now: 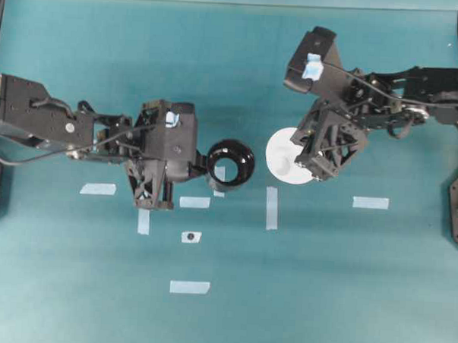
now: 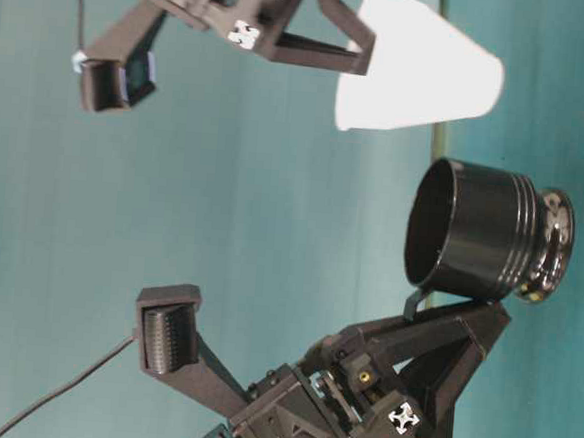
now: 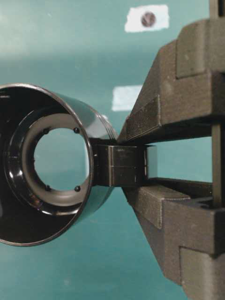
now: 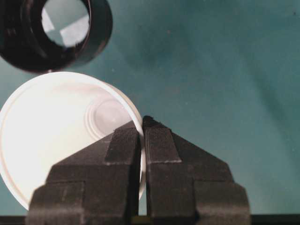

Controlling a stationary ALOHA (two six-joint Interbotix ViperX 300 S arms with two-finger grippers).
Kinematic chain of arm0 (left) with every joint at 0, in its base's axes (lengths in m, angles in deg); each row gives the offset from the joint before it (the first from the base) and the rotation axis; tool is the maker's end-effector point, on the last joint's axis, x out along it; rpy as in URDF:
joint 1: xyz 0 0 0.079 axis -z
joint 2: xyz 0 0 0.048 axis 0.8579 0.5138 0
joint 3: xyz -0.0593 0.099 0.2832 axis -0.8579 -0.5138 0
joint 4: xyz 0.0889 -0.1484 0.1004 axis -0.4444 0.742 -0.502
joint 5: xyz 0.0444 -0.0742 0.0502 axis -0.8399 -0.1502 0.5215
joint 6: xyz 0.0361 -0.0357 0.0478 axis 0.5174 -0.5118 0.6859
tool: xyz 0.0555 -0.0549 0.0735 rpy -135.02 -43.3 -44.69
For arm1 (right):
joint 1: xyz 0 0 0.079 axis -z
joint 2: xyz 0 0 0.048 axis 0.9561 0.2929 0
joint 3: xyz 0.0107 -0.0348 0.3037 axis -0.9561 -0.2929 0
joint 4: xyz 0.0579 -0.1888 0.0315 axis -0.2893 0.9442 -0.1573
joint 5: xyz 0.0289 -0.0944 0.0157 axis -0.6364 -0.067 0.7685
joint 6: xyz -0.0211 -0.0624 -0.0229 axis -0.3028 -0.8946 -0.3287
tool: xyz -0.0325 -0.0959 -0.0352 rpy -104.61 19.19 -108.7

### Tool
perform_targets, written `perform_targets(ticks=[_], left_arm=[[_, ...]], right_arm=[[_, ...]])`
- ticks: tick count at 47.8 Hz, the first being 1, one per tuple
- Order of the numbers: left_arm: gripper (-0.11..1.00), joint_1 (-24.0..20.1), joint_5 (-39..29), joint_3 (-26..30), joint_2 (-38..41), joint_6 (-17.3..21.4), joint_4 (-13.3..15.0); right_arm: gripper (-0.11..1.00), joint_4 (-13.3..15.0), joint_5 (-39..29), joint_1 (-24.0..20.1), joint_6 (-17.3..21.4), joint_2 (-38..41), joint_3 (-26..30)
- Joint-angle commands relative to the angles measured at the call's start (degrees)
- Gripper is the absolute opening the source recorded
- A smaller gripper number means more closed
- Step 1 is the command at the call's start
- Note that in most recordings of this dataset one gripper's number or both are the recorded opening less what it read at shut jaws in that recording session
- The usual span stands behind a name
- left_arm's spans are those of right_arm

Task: Holding the cup holder with the left arm, the right arm places the cup into the cup holder.
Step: 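Lift holder with left gripper and cup with right gripper, then move white cup with right gripper into the held black holder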

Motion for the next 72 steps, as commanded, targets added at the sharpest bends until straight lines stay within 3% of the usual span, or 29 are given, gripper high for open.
perform_targets(ticks=[1,37,72], left_arm=[[0.25,0.6,1.4,0.5,-1.4,-0.2,-0.2],[0.25,1.1,5.0,0.6,0.4,-0.3,-0.2],[0.25,1.0,5.9,1.1,0.9,-0.3,-0.2]], right_arm=[[0.04,-0.1,-0.2,-0.4,1.1,-5.5,1.9],[0.02,-0.1,-4.7,-2.4,1.4,-5.3,7.7],[0.02,-0.1,3.3,-4.7,1.5,2.0,7.8]])
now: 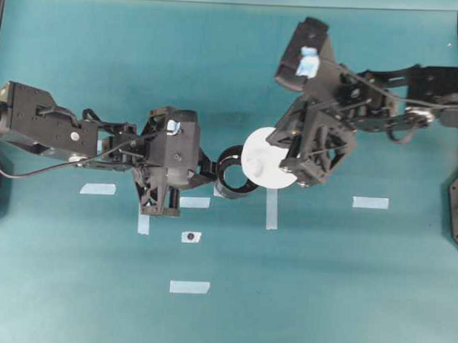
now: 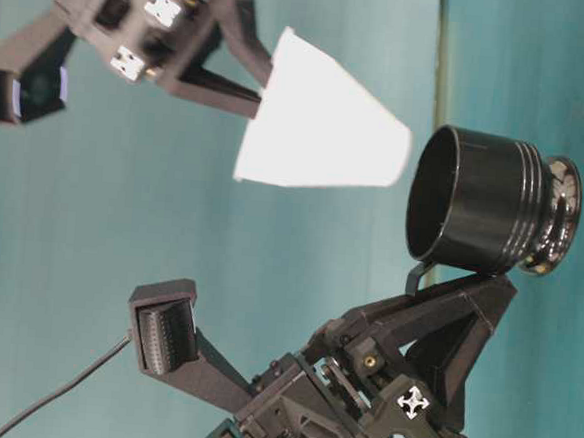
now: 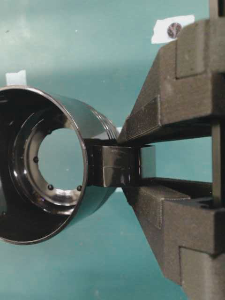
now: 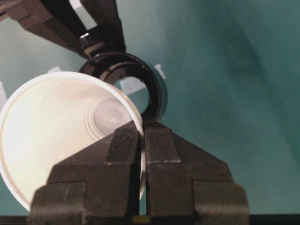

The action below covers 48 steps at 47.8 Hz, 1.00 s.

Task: Holding the cup holder with the left arm, the right arm places the cup into the cup holder.
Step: 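Move white cup with right gripper into the held black holder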

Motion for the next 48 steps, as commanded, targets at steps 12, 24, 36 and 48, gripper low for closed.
perform_targets(ticks=[12,24,36,48], left_arm=[[0.25,0.0,0.6,1.1,-1.0,-0.1,-0.2],[0.25,0.0,0.8,1.2,-0.9,-0.1,-0.2],[0.25,0.0,1.0,1.2,-1.0,-0.1,-0.1],[0.25,0.0,1.0,1.2,-0.9,-0.1,-0.2]], right_arm=[[0.02,-0.1,3.6,-0.4,0.5,3.0,1.8],[0.02,-0.1,3.6,-0.8,0.4,5.5,2.9],[0.02,0.0,3.5,-1.1,0.4,7.9,3.7],[0.02,0.2,3.4,-1.6,0.4,8.8,4.0]])
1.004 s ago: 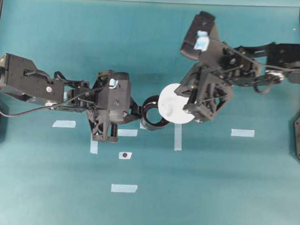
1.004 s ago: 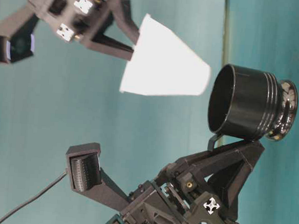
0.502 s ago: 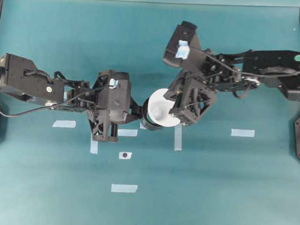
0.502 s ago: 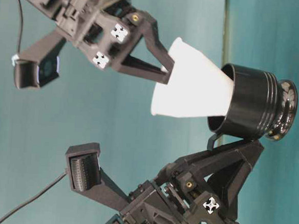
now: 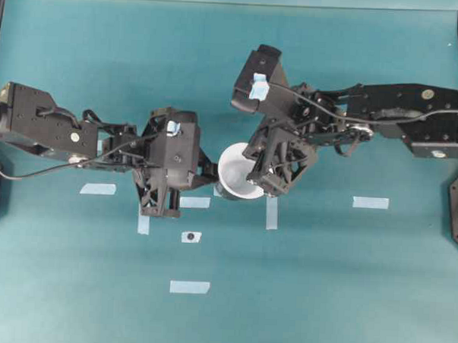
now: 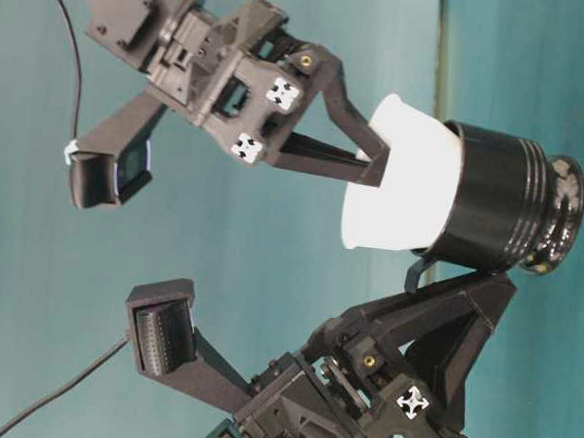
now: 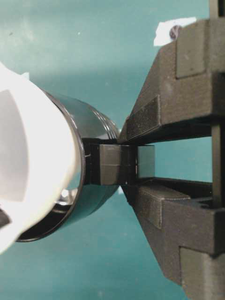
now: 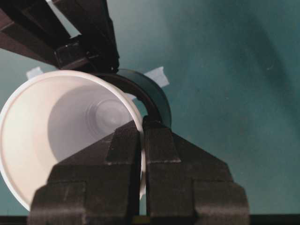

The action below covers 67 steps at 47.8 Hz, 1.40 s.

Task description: Holding the cup holder with the left arm, the right arm places the cup into the cup holder.

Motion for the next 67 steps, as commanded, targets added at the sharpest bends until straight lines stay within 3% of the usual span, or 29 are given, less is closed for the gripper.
perform_targets(ticks=[1,39,45,50,63,67], left_arm=[[0.25,-0.3,0.6,1.2,-0.9,-0.1,-0.2],[0.25,-0.3,0.6,1.2,-0.9,-0.1,-0.2],[0.25,-0.3,0.7,1.1,-0.8,-0.1,-0.2],[0.25,-0.3,0.7,1.2,-0.8,-0.1,-0.2],[0.25,-0.3,0.7,1.2,-0.9,-0.1,-0.2],[0.25,-0.3,0.7,1.2,-0.9,-0.1,-0.2]], right_arm=[[0.02,0.2,0.4,-0.5,0.4,-1.1,1.4],[0.03,0.2,0.4,-0.4,0.2,-1.1,1.0],[0.09,0.2,0.3,-0.3,0.0,-1.1,1.0],[0.23,0.2,0.3,-0.3,0.1,-1.1,1.0],[0.89,0.4,0.4,-0.4,-0.2,-1.1,1.1],[0.94,0.8,0.3,-0.4,-0.2,-1.1,1.2]])
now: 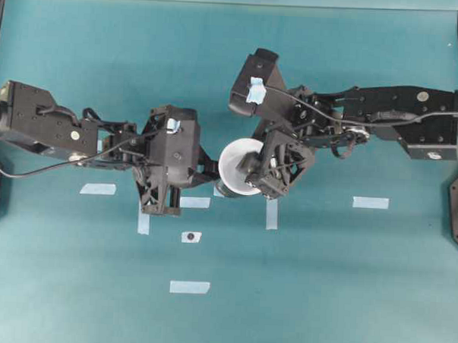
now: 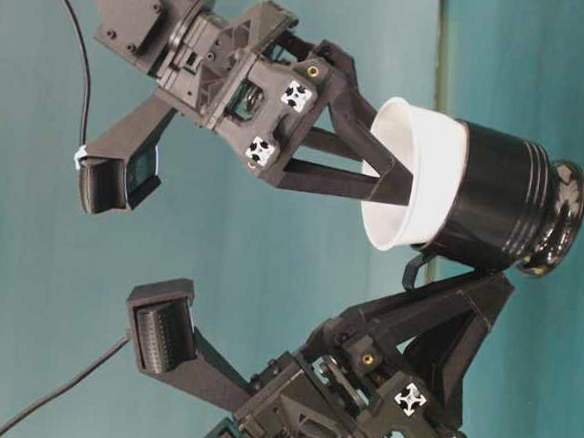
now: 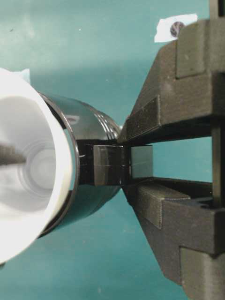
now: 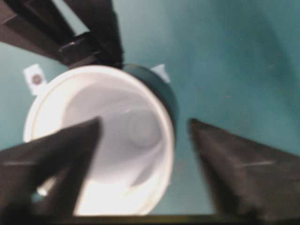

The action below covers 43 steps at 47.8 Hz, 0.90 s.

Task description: Holding the cup holder with the left arm, the right arm places the cup into the cup holder.

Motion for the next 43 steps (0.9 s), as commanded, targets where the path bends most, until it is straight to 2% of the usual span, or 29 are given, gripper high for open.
perform_targets(ticks=[1,11,24,43], left_arm=[[0.25,0.1,0.6,1.2,-0.8,-0.1,-0.2],[0.25,0.1,1.9,0.7,-0.8,-0.1,-0.1],[0.25,0.1,9.7,-1.6,0.5,-1.0,-0.1],[0.25,0.1,10.1,-1.4,4.1,-1.8,-0.1]], right_arm=[[0.94,0.4,0.2,-0.4,0.0,-1.5,1.3],[0.93,0.4,0.4,-0.4,-0.1,-1.6,1.3],[0.93,0.4,0.2,-0.4,-0.2,-3.3,1.1],[0.93,0.4,0.6,-0.2,0.0,-4.9,0.5]])
